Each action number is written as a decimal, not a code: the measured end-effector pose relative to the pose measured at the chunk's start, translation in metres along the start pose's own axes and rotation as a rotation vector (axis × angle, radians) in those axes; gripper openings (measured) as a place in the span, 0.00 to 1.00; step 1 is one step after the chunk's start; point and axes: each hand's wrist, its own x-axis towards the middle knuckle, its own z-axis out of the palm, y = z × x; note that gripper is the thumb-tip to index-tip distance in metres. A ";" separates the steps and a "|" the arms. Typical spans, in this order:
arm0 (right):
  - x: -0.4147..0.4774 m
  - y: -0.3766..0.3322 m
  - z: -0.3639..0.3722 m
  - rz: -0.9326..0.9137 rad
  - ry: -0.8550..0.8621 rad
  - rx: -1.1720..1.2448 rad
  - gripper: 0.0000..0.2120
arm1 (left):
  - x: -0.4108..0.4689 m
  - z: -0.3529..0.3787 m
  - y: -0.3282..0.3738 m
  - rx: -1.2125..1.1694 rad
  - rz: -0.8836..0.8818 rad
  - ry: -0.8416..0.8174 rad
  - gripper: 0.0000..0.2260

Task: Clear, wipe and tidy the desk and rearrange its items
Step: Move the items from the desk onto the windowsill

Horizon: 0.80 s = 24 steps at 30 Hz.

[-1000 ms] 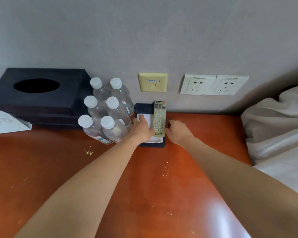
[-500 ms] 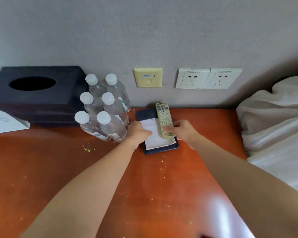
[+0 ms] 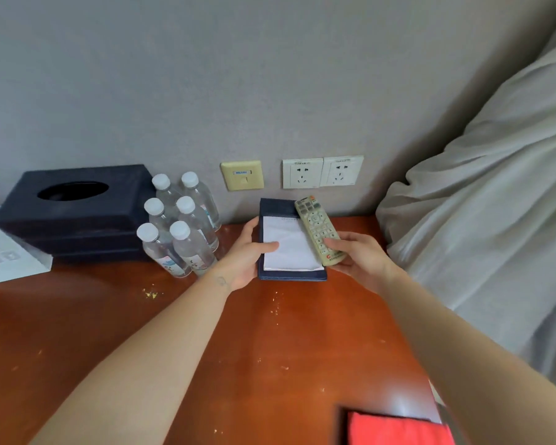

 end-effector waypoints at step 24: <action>-0.269 0.036 -0.065 -0.387 0.422 0.395 0.10 | -0.150 0.142 -0.011 0.210 0.183 -0.408 0.32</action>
